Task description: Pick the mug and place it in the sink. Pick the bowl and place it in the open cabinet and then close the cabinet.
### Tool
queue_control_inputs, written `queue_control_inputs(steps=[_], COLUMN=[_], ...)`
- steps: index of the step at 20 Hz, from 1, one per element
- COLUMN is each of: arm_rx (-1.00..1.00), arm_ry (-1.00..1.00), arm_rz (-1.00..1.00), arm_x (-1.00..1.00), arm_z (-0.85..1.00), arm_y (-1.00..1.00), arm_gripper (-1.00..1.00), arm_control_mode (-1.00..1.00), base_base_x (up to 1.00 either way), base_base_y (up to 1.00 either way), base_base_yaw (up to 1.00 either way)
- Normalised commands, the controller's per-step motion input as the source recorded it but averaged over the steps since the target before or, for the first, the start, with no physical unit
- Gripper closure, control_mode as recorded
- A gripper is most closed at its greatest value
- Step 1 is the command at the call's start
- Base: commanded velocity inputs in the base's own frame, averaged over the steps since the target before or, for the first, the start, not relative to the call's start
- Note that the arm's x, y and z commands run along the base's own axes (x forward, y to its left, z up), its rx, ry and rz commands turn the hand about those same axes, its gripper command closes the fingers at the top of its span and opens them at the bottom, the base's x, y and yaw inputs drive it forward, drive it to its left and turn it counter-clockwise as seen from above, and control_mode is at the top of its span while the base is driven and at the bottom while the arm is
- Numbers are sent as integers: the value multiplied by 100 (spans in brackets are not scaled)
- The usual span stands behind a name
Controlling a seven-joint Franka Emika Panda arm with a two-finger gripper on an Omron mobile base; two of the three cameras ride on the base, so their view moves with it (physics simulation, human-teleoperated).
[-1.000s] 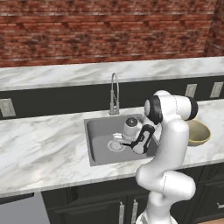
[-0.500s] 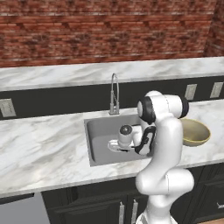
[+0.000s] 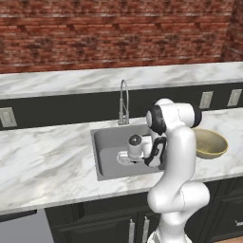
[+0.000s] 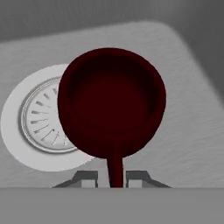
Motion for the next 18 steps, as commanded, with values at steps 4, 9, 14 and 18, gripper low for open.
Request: queue_control_inputs(steps=[4, 9, 14, 18], arm_rx=[0, 0, 0, 0], arm_ry=[8, 2, 3, 2], arm_rz=[3, 7, 7, 6], arm_x=[86, 59, 31, 19], arm_z=[0, -1, 0, 0], arm_y=[-4, -2, 0, 0], arm_gripper=[100, 100, -100, -100], arm_control_mode=[-100, -100, -100, -100], base_base_x=[0, 0, 0, 0], base_base_y=[0, 0, 0, 0], base_base_yaw=[0, 0, 0, 0])
